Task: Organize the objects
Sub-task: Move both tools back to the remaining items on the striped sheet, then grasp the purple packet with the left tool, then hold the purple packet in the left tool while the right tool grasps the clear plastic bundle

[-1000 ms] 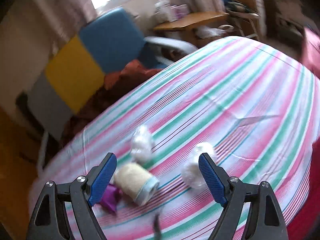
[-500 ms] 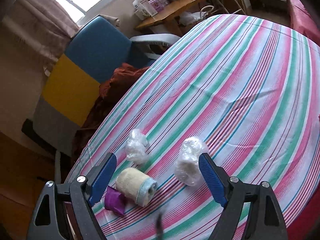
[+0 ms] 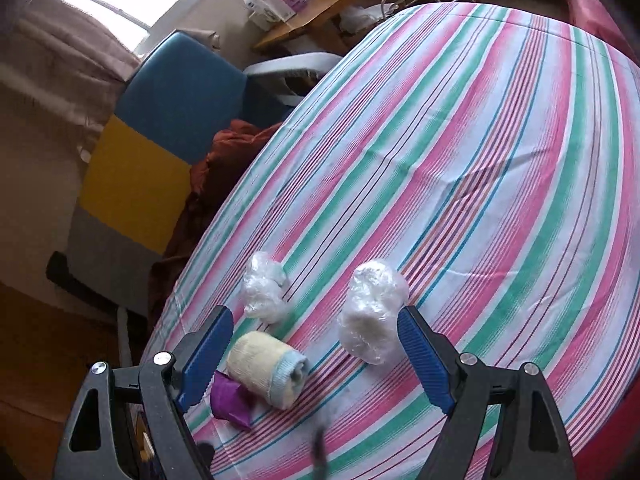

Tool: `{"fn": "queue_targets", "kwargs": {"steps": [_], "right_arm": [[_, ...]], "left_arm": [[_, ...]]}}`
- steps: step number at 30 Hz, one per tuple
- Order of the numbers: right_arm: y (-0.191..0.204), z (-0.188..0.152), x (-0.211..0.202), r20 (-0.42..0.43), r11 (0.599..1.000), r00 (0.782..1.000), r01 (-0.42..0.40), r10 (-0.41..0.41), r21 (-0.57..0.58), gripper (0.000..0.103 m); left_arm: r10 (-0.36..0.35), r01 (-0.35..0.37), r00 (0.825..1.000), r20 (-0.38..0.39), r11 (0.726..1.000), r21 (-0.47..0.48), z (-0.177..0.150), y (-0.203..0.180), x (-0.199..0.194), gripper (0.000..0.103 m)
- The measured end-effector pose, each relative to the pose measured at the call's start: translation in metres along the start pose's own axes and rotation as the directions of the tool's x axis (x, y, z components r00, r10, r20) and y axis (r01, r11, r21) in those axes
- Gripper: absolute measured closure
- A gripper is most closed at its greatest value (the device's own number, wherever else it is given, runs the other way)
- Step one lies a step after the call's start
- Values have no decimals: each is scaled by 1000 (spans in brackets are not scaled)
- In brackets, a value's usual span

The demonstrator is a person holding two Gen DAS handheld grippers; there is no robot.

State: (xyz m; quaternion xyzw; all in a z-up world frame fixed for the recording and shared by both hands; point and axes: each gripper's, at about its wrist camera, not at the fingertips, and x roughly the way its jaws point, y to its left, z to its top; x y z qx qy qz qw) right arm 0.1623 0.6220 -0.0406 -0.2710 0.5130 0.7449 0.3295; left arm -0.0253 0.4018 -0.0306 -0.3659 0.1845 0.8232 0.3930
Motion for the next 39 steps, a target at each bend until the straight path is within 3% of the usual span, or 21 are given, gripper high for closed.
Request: {"fn": "queue_targets", "kwargs": {"steps": [4,7,8,10,11,18,25,32,39], "right_arm": [[-1,0,5,-21,1000,1000,9,-9,-3,17],[-2,0,6,-22,1000,1000,21,-21,-3,17],[-2,0,6,-19,1000,999,30,-30,-6,17],[-1,0,8,-16,999,999,48,-49,-16,17],[-1,1,8,-14,998,998,56,-56,-22,17],[4,5,15,1,991,993,116,-116,-60,17],[-6,8,30,-38,977,977,207,-209,-51,18],[-8,6,34,-42,973,973,225,-227,-47,18],[-8,9,41,-46,969,969,241,-243,-49,29]], "left_arm": [[2,-2,1000,-6,999,54,13,-11,24,16],[-7,10,999,-33,996,89,19,-18,44,24],[-11,16,999,-51,995,100,21,-20,54,31],[-21,29,996,-90,996,87,21,-20,68,57],[-22,29,993,-113,997,67,20,-17,76,60],[-33,35,997,-73,999,23,17,-12,79,60],[-41,42,997,-63,999,14,14,-11,79,60],[-34,36,998,-51,999,22,9,-10,76,60],[-26,27,999,-45,999,30,9,-11,77,60]]}}
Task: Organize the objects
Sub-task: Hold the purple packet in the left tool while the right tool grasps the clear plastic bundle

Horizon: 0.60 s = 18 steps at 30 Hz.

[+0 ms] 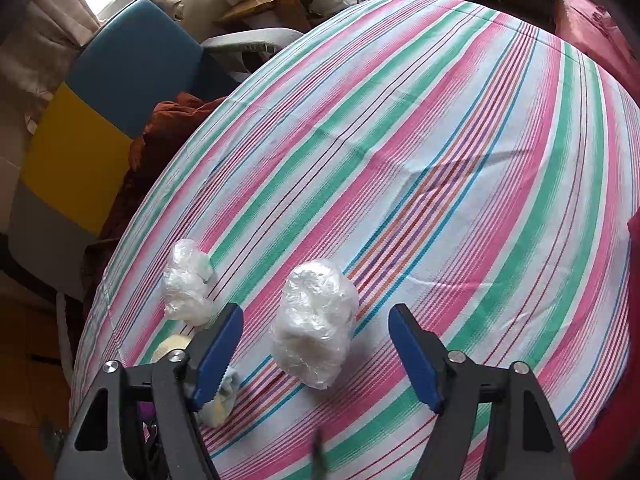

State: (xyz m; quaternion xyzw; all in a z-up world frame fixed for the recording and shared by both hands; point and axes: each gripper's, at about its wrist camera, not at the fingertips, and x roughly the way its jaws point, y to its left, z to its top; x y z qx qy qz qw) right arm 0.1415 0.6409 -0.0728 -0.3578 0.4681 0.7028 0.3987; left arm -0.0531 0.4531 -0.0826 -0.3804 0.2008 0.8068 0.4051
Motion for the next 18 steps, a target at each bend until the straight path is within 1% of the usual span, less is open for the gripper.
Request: {"fn": "queue_targets", "kwargs": {"steps": [1,11,13,16,18], "right_arm": [[1,0,1,0,1000,1000,2,-2,-5,31],[5,1,6,-12,999,1000,28,-28,-21,31],[6,1,7,-16,999,999,28,-29,-25,35],[9,1,11,-28,999,999,32,-33,-37,37],[12,2,14,-33,998,999,36,-38,-51,41]], "left_arm": [[0,0,1000,1,1000,0,0,0,0,60],[0,0,1000,2,1000,2,-1,1,0,59],[1,-1,1000,2,1000,2,0,1,0,59],[-2,2,1000,2,1000,0,0,2,0,59],[-2,2,1000,2,1000,1,0,2,0,59]]}}
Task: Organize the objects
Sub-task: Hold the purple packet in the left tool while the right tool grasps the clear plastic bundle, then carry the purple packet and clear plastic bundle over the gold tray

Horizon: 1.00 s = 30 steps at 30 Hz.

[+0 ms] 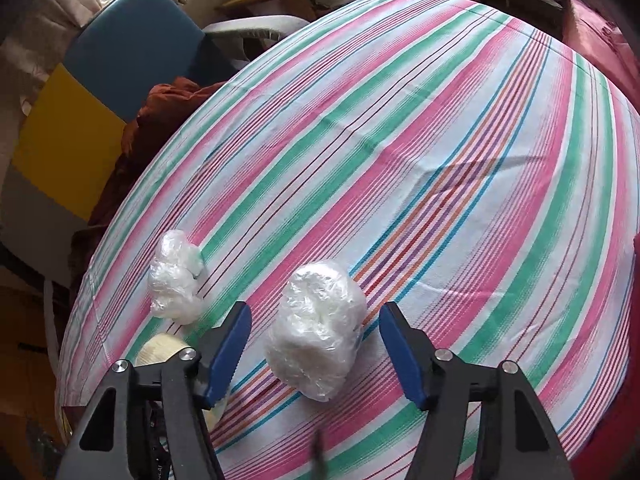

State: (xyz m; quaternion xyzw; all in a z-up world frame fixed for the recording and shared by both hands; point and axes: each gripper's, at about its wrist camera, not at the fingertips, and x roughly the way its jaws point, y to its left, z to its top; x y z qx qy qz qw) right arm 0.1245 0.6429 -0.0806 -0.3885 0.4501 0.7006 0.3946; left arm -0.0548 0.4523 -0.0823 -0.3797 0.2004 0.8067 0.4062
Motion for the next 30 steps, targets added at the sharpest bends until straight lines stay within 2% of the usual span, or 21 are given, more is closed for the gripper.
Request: {"fn": "queue_targets", "kwargs": {"steps": [2,4,7,11,15,21,24,27,30], "right_arm": [[2,1,2,0,1000,1000,11,-11,-14,46],[6,2,6,-2,998,999,39,-39,-42,59],[12,1,7,-5,996,999,37,-38,-78,65],[19,5,4,25,993,999,39,-37,-109,65],[24,5,2,23,991,1000,6,-3,-132,65],[33,1,-12,75,986,996,-35,48,-165,65],[40,1,-19,98,979,991,-72,92,-190,65],[49,-2,-23,102,968,985,-111,137,-225,65],[61,-8,-28,110,949,979,-136,173,-284,65]], "left_arm": [[-1,1,1000,0,1000,-1,0,0,0,59],[-1,1,1000,0,1000,-1,0,0,0,59],[-1,1,1000,0,1000,-1,0,0,-1,59],[7,-7,1000,4,1000,-4,0,0,-2,60],[18,-18,1000,8,999,-29,-2,5,-8,62],[-46,46,999,8,992,-116,-19,14,-28,63],[-75,77,997,20,988,-131,-30,14,-44,63],[-67,72,996,51,993,-98,-40,11,-69,63],[-67,75,996,65,989,-128,-49,18,-93,63]]}}
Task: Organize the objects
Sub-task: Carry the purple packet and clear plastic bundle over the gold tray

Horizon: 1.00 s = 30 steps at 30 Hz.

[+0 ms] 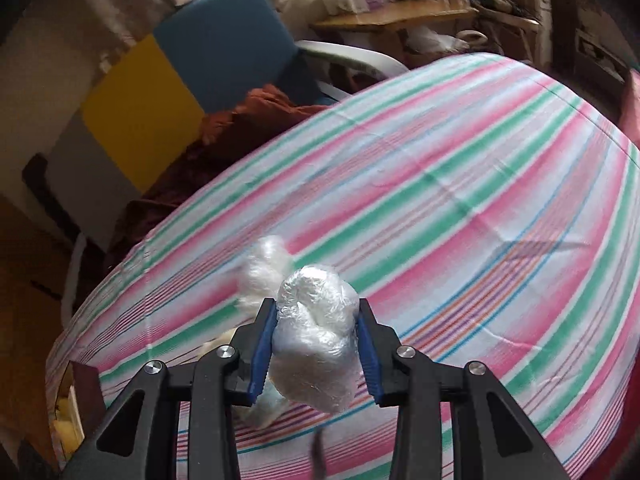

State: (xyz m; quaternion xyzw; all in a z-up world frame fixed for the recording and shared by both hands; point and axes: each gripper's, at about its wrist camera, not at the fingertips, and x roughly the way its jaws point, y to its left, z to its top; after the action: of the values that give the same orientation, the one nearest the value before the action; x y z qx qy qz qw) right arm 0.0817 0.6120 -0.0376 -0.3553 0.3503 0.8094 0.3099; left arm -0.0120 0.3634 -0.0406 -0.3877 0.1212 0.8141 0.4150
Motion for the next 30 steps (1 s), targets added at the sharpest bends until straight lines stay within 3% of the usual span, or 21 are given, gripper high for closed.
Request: {"fn": "queue_targets", "kwargs": {"steps": [6,14,21,30], "right_arm": [[25,-8,-10,17,993,999,-37,39,-113,65],[47,-22,-20,23,973,998,-50,57,-224,65],[73,-38,-20,2,946,998,-65,69,-319,65],[125,-74,-24,-95,886,987,-160,132,-436,65]], "left_arm": [[74,-71,995,71,996,-47,-9,14,-60,62],[187,-183,970,154,982,-43,-27,32,-115,62],[231,-220,960,156,971,-89,-45,57,-141,62],[267,-240,951,156,955,-172,-67,94,-163,62]]}}
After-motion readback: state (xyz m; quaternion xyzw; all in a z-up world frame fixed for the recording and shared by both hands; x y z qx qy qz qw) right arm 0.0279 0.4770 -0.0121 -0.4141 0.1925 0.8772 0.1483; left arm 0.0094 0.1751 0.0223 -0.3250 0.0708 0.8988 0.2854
